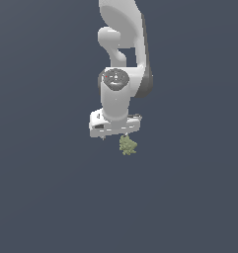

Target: Pick up the object and move it to a goal position.

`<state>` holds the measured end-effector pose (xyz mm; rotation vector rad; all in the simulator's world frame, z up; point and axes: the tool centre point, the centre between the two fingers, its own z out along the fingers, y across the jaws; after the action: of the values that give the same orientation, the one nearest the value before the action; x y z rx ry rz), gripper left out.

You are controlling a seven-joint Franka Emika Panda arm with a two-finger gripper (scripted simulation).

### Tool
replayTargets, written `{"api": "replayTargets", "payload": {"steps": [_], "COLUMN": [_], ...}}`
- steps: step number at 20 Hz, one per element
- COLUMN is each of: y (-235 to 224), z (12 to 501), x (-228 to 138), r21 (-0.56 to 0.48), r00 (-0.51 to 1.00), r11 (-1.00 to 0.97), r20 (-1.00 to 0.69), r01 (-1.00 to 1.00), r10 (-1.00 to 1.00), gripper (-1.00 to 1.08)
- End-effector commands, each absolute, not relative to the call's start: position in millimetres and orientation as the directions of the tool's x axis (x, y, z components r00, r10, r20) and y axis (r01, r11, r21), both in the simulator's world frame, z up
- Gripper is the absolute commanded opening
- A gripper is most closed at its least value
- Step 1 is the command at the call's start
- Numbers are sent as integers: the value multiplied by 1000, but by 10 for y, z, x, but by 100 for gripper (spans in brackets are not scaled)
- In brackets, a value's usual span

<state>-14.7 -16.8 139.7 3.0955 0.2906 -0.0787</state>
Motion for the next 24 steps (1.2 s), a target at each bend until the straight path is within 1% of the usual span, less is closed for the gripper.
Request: {"api": "replayTargets", "payload": {"steps": [1,7,12,18,24], "y": [-90,140,288,387,401], "z": [1363,1269,1213,1178,1169], "x": [-154,-178,-199,-216,-219], "r21": [21,8,3,0,0], "r00": [969,913,863,823,818], "r11": [-970,-913,-863,-823,-818], "r20": [-48,-27,-13,-2,-1], "r01": [244,408,505,568,575], "r10": [243,407,505,568,575], "gripper": [100,100,100,100,100]}}
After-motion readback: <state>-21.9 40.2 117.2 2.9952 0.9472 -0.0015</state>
